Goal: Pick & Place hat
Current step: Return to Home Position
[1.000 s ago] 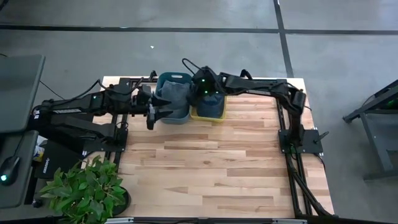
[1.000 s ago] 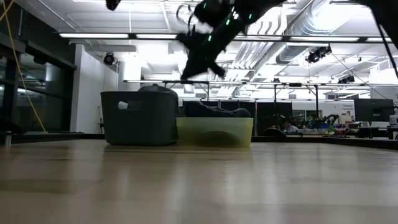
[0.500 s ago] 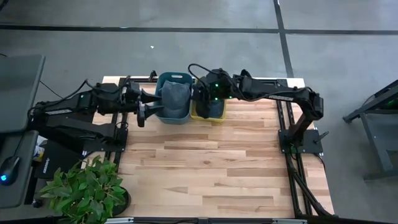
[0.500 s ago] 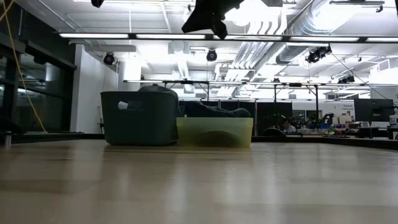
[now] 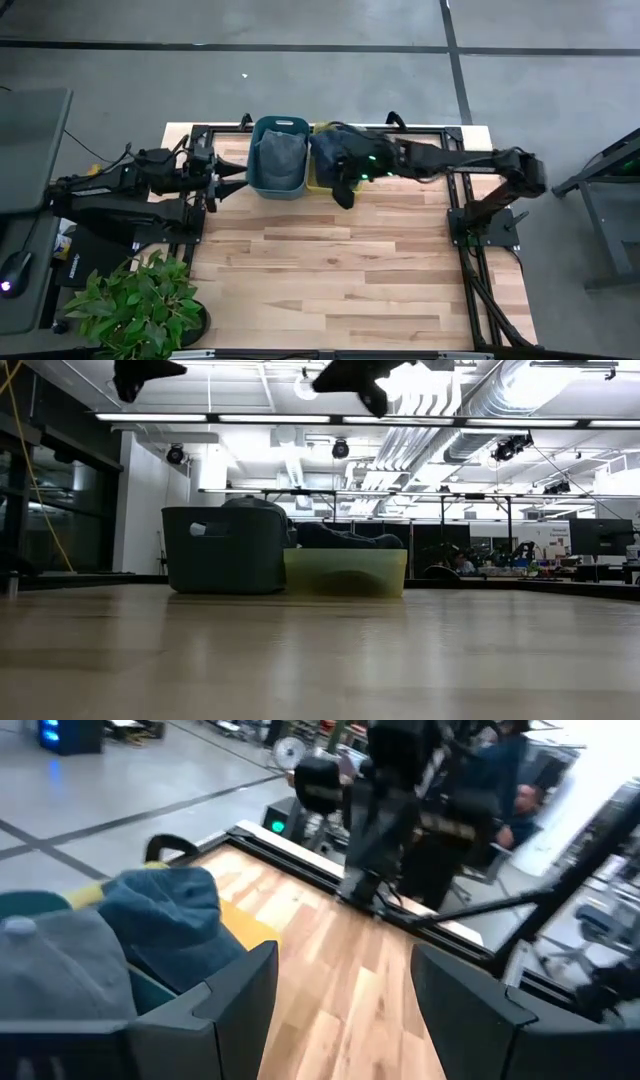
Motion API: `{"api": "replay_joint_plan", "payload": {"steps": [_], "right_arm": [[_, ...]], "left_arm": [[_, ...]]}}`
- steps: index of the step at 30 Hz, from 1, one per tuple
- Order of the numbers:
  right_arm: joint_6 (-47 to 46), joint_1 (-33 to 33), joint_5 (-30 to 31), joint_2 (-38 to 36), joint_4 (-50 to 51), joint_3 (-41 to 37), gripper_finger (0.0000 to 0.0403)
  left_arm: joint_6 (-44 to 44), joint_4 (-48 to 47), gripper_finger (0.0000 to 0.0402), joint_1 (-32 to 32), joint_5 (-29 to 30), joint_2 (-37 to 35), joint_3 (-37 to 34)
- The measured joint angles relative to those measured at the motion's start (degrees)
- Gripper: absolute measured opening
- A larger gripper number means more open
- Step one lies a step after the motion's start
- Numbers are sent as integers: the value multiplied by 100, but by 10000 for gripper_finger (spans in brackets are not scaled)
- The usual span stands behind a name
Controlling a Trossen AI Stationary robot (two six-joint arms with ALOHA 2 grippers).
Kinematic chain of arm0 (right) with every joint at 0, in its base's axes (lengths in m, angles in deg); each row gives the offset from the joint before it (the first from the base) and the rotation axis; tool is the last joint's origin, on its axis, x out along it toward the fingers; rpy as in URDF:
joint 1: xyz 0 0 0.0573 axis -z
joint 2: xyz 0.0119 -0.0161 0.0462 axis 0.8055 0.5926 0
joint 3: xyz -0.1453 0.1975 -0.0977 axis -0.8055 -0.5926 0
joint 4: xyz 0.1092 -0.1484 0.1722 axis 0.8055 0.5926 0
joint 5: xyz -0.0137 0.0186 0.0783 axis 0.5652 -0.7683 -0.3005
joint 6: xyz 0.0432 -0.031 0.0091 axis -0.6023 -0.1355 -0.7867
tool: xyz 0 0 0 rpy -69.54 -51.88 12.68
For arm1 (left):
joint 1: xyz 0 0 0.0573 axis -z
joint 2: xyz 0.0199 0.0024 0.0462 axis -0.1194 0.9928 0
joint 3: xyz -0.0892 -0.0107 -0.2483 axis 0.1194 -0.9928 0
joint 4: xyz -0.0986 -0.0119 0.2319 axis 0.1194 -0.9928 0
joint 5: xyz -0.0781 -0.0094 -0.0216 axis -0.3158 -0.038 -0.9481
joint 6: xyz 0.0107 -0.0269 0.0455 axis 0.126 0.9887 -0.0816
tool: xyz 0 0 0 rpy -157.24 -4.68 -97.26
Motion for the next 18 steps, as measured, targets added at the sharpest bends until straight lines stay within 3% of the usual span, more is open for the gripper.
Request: {"api": "replay_joint_plan", "payload": {"steps": [8, 14, 18], "right_arm": [[-740, -479, 1101, -1865, -1229, -2023, 0], [-1075, -907, 2145, -3122, -1405, -2955, 0], [-1091, -1297, 2677, -3625, -1926, -3491, 0]], "left_arm": [[137, 199, 227, 0, -130, -824, -918], [453, 1015, 227, 0, -388, -1366, -1724], [474, 1050, 227, 2, -488, -1524, -1970]]}}
